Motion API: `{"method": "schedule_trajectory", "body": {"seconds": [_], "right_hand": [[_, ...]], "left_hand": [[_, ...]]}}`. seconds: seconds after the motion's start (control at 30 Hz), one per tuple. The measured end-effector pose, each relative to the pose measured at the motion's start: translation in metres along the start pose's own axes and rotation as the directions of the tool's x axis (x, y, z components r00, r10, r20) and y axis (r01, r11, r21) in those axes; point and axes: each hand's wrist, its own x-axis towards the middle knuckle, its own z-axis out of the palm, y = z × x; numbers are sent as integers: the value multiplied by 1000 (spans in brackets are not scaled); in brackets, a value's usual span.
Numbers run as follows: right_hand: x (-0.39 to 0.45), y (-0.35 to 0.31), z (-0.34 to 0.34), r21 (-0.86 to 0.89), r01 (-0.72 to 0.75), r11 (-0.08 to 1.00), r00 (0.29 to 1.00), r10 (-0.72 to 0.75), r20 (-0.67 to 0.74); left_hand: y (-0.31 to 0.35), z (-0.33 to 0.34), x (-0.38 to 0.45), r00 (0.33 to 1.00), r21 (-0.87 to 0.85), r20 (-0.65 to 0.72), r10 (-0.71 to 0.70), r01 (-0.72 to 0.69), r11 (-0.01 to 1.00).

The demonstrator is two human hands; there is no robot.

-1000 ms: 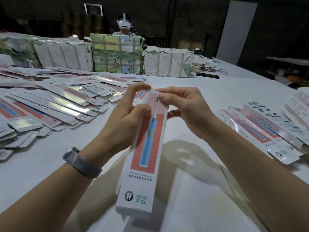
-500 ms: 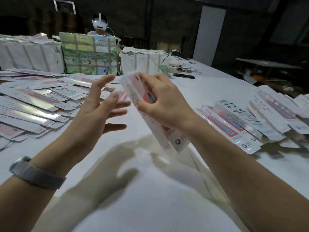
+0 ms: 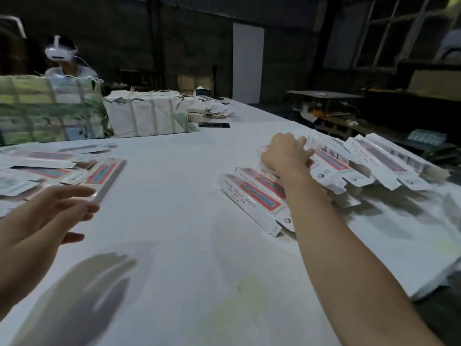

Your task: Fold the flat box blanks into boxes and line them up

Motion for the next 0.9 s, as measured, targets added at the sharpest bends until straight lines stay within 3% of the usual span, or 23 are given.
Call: {"method": "schedule_trajectory", "body": {"seconds": [0.1,0.2,0.3,0.4,0.5,0.6,0.67,0.73,0.9], "right_hand": [[-6,-12,2,1,87,996,996,-87,-12],[-28,-41,-2,113,281,953,958,-271,-96],[-71,-84,-4,354,428,831,899,-430,-77],[-126,-120,1,463,592,659,765,-641,-67],[-164,-136,4,487,695,529,629,-775,-57],[-177,-143,4,527,718,455,553,-833,-34],[-180,-148,3,565,712,417,541,-839,-63],[-181,-154,1,597,703,385,540,-836,-96],[-185,-162,4,623,698,353,524,-844,-110]], "left_hand": [[-8,-4,-1,1000,49,-4,5,-5,999],[-13,-5,-9,990,149,-1,139,-137,979],[-9,-9,-18,979,366,-20,203,-182,913],[-8,-12,-16,980,509,-32,195,-153,847],[-17,-23,-8,986,655,-82,146,-57,754],[-30,-52,5,966,817,-252,54,182,547],[-38,-81,8,907,817,-420,-27,391,424],[-47,-104,8,848,770,-520,-106,519,371],[-52,-113,6,798,769,-549,-248,599,223]]}}
